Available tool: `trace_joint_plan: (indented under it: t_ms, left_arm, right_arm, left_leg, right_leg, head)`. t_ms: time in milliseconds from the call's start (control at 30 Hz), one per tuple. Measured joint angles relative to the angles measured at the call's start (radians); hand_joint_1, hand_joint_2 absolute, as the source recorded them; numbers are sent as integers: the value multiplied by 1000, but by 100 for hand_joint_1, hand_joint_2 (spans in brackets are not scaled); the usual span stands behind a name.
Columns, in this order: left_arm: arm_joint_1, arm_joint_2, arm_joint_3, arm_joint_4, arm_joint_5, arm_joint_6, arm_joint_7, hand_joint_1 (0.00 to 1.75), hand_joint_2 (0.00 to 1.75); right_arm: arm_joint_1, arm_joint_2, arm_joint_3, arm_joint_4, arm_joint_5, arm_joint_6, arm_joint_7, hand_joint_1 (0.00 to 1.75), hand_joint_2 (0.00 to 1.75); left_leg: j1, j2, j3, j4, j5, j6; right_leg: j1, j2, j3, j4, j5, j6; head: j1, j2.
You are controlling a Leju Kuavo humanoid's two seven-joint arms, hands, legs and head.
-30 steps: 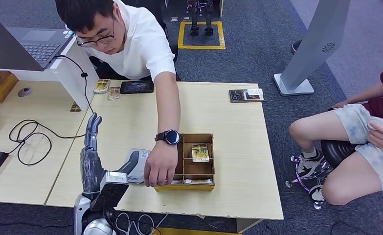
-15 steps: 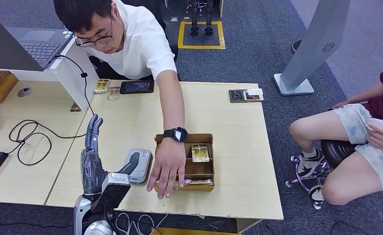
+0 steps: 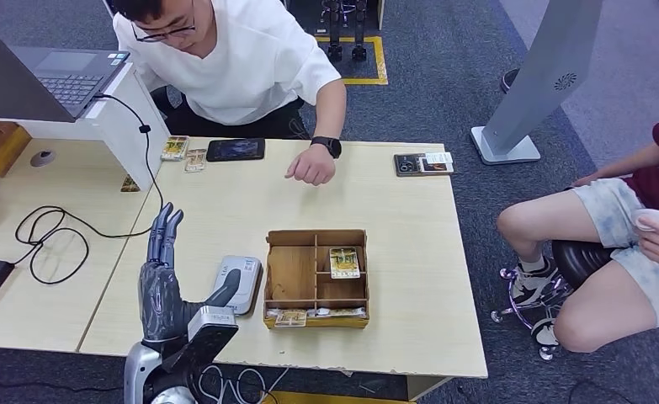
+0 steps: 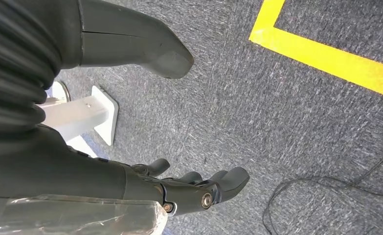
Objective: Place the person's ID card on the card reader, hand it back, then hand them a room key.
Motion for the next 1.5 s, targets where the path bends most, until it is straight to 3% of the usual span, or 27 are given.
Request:
trace_joint_plan:
  t_ms: [367, 633, 867, 1300, 1500]
  left_arm:
    - [23, 28, -8, 0, -107, 8, 11, 0, 175]
    - [78, 80, -32, -13, 79, -22, -157, 0, 175]
    - [123, 129, -79, -16, 79, -66, -213, 0, 175]
    - [138, 235, -200, -16, 30, -179, -205, 0, 175]
    - [134, 258, -247, -15, -5, -191, -181, 0, 175]
  right_arm:
    - [5, 0, 6, -3, -4, 7, 2, 0, 175]
    - [20, 0, 6, -19, -16, 25, -1, 0, 175]
    - [26, 0, 2, -31, -22, 38, -7, 0, 175]
    - [19, 0, -28, -35, 3, 42, -38, 0, 175]
    - [6, 0, -51, -29, 20, 42, -51, 0, 175]
  left_leg:
    - [0, 0, 0, 0, 0, 0]
    - [0, 0, 0, 0, 0, 0]
    - [0, 0, 0, 0, 0, 0]
    - [0, 0, 0, 0, 0, 0]
    - [0, 0, 0, 0, 0, 0]
  right_leg:
    - [0, 0, 0, 0, 0, 0]
    - [0, 0, 0, 0, 0, 0]
    - [0, 0, -2, 0, 0, 0]
    - [0, 0, -1, 0, -1, 0]
    - [0, 0, -2, 0, -1, 0]
  head:
    - [0, 0]
    - [0, 0]
    - [0, 0]
    - [0, 0]
    - [0, 0]
